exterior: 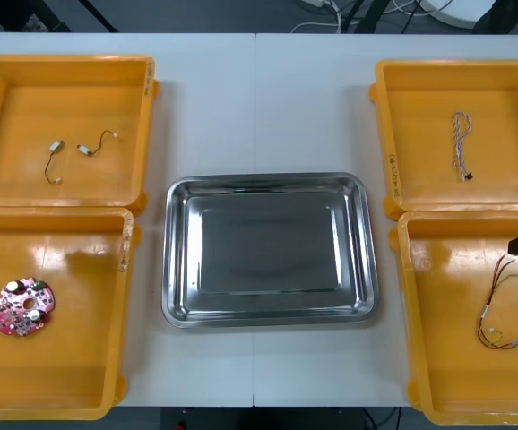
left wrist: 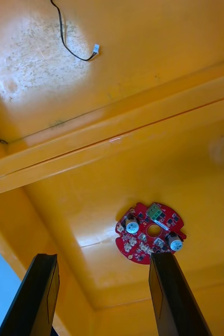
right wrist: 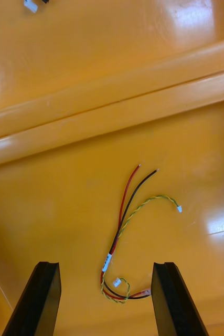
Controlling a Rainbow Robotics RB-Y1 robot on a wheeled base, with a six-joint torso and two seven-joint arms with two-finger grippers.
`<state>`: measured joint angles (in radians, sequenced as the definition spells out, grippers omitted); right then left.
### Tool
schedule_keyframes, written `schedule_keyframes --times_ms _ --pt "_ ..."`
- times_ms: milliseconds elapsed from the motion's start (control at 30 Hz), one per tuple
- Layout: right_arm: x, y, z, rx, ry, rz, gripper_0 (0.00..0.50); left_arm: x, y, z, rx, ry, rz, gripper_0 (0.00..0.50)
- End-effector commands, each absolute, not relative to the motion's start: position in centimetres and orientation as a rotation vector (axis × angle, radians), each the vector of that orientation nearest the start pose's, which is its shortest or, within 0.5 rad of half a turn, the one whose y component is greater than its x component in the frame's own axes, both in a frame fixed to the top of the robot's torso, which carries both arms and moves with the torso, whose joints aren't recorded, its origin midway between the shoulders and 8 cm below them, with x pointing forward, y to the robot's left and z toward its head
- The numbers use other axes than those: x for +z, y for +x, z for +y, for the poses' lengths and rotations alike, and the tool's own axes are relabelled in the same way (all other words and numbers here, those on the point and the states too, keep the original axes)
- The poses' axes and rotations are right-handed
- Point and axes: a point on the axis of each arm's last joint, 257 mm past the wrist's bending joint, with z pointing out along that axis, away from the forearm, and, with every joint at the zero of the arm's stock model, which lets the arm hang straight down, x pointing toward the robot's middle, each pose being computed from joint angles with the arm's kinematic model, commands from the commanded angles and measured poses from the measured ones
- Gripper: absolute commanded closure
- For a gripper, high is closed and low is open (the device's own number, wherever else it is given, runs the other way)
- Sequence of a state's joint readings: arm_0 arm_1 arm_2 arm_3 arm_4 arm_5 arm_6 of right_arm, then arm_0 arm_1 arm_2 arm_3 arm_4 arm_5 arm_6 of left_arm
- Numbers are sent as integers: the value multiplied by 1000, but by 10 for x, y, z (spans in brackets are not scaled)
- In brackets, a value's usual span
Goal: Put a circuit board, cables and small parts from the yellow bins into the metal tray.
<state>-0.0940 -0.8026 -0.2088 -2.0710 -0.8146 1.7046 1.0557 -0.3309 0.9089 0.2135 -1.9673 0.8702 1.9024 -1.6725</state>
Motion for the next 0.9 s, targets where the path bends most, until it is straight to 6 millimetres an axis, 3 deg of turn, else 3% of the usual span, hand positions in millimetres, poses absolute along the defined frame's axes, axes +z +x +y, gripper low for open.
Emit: schedule_keyframes --times_ms 33,433,900 --pt "-211 380 -383 114 500 2627 0 -151 403 419 279 632 2693 0" --pt "-236 368 -378 162 547 2623 0 -167 408 412 250 877 2573 0" --pt "-272 352 -364 228 654 2636 0 -207 409 406 303 1087 2489 0"
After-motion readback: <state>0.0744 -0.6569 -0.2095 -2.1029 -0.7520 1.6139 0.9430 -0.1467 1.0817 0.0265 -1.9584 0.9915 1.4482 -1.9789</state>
